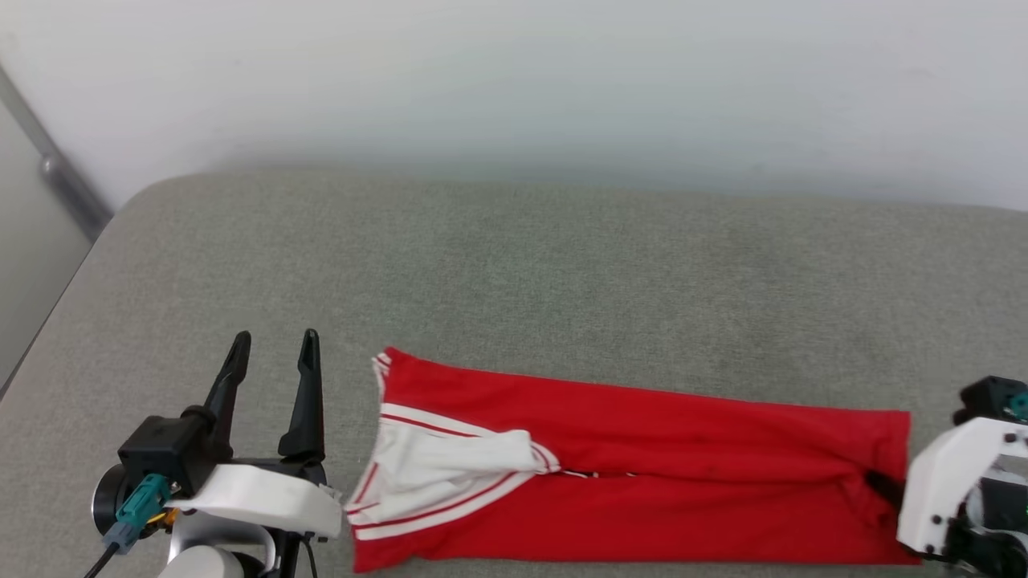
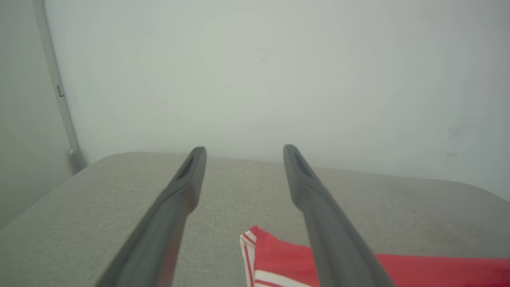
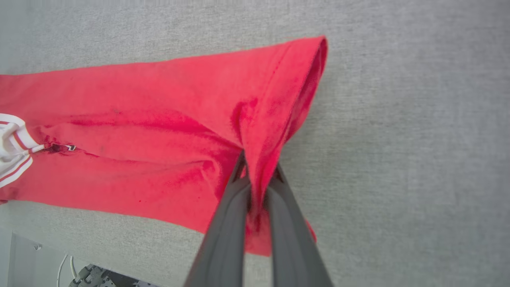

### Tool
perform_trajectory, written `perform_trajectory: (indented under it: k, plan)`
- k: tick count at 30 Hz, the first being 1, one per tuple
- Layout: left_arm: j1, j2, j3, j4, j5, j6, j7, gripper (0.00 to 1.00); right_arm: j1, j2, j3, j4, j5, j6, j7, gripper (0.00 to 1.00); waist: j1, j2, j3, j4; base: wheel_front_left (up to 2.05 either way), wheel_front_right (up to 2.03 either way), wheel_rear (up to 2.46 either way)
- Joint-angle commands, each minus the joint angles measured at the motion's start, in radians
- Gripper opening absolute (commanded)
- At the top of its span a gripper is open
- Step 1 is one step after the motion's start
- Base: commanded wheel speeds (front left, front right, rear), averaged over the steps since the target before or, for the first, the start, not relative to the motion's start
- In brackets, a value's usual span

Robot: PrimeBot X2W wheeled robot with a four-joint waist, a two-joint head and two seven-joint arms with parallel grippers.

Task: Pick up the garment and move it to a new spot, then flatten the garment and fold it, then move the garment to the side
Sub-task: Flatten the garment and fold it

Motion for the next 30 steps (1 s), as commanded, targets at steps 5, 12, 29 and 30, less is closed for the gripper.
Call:
perform_trajectory:
  k: [5, 12, 29, 30]
  plan:
    - [0.042, -0.01, 0.027, 0.002, 0.029, 0.002, -0.007, 1.0, 0.041, -0.025, -0.11, -0.02, -0.025, -0.001, -0.001, 0.0, -0.0001, -0.0001, -0.023, -0.022, 0.0, 0.0, 0.0]
    - [0.065, -0.019, 0.047, 0.019, 0.061, -0.016, -0.006, 1.0, 0.066, 0.024, -0.291, -0.065, -0.02, -0.001, 0.024, 0.0, -0.0001, -0.0001, -0.025, -0.02, 0.0, 0.0, 0.0]
    - [0.001, -0.056, 0.042, 0.044, 0.129, -0.069, -0.005, 1.0, -0.068, 0.15, -0.052, 0.079, 0.725, 0.0, 0.167, 0.0, -0.0001, -0.0001, 0.027, 0.062, 0.0, 0.0, 0.0]
    - [-0.006, -0.059, 0.039, 0.046, 0.132, -0.073, -0.005, 1.0, -0.078, 0.15, -0.011, 0.088, 0.74, 0.0, 0.145, 0.0, -0.0001, -0.0001, 0.031, 0.07, 0.0, 0.0, 0.0]
